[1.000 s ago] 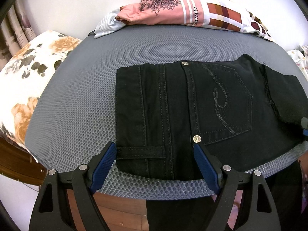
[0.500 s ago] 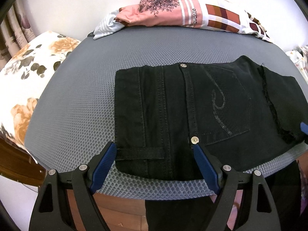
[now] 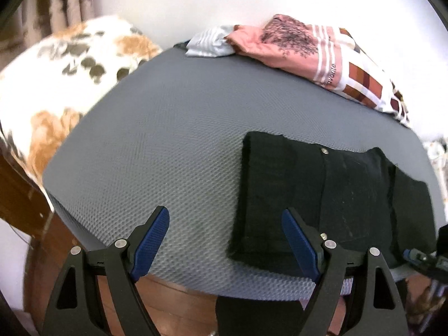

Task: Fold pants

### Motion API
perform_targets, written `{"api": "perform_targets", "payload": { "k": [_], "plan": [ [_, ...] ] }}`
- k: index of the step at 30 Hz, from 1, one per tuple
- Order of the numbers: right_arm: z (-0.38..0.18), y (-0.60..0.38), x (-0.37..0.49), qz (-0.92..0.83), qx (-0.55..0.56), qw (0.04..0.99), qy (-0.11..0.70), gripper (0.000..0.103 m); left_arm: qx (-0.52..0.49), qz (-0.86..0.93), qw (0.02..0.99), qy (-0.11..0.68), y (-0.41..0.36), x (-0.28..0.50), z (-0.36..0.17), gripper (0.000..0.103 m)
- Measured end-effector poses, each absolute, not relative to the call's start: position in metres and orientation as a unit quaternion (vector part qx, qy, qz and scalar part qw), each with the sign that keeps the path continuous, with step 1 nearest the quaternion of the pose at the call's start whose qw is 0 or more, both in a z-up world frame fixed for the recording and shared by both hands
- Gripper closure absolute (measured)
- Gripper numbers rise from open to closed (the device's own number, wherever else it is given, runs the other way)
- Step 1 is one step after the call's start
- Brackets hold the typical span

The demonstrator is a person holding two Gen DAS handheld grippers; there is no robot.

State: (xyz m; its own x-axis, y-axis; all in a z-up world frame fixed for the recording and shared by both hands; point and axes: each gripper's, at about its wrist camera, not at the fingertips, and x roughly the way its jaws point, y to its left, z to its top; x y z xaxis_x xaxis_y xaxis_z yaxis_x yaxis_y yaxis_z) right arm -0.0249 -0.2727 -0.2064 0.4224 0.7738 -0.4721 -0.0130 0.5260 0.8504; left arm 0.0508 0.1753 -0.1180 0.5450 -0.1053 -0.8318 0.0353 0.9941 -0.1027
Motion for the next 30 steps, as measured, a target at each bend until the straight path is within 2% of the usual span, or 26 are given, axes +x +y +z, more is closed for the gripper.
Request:
{"api": "perform_targets", "payload": {
  "k": [5, 11, 16, 20, 25, 30],
  "plan": [
    [-0.211, -0.28, -0.028, 0.267, 0.421, 0.733, 0.463, 0.085, -0.068, -0.084, 0.85, 0.516, 0.189, 0.054, -0.141, 0.02],
    [-0.217, -0.284, -0.027, 0.27, 0.445, 0.72, 0.458, 0.085, -0.197, -0.173, 0.776, 0.574, 0.196, 0.06, -0.177, 0.02],
    [-0.218, -0.285, -0.028, 0.269, 0.453, 0.717, 0.457, 0.085, -0.243, -0.235, 0.741, 0.581, 0.192, 0.069, -0.181, 0.02],
    [-0.22, -0.287, -0.029, 0.271, 0.465, 0.71, 0.454, 0.085, -0.209, -0.263, 0.734, 0.591, 0.185, 0.073, -0.176, 0.02],
    [-0.22, -0.288, -0.029, 0.27, 0.465, 0.71, 0.454, 0.085, -0.287, -0.292, 0.715, 0.567, 0.201, 0.078, -0.184, 0.02],
    [-0.223, -0.289, -0.03, 0.267, 0.468, 0.709, 0.455, 0.085, -0.322, -0.252, 0.701, 0.584, 0.207, 0.084, -0.183, 0.02]
  ]
}}
